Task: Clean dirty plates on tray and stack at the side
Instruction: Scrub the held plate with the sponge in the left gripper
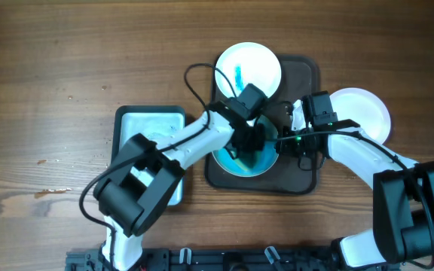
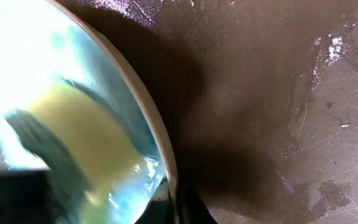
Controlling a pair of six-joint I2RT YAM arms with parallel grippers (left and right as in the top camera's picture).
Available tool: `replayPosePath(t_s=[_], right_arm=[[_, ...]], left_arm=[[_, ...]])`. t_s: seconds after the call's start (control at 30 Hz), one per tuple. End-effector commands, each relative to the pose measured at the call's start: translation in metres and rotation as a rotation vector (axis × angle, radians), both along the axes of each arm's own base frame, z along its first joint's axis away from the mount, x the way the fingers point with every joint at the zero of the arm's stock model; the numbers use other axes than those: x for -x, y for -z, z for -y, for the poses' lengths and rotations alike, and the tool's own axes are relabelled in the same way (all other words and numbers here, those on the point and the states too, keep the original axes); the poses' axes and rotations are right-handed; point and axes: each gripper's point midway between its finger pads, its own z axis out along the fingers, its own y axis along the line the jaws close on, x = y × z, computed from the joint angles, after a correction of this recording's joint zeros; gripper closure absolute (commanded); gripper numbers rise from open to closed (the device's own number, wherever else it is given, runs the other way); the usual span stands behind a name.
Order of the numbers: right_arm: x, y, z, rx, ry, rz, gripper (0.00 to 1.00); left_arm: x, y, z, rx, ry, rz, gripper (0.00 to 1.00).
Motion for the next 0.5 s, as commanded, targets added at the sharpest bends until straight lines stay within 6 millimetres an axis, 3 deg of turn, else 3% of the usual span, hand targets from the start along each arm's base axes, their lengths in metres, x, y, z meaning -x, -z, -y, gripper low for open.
replayPosePath(t_s=[0.0, 0.13, 0.3, 0.47], right_arm=[[0.023, 0.029, 0.02, 0.114, 0.003, -0.082, 0.96], [0.023, 0.029, 0.02, 0.115, 0.003, -0.082, 0.96], [0.022, 0.029, 0.02, 0.114, 0.003, -0.079, 0.95], [0.022, 0.028, 0.02, 0.113, 0.003, -0.079, 0.96]], left_arm=[[0.066, 0.015, 0.026, 0.116, 0.125, -0.266, 0.96], [0.072, 0.019, 0.008, 0.052, 0.097, -0.318, 0.96], [0.052, 0.04, -0.063, -0.276, -0.01, -0.235, 0.96], [0.03, 0.043, -0.125, -0.508, -0.122, -0.175, 0.96]])
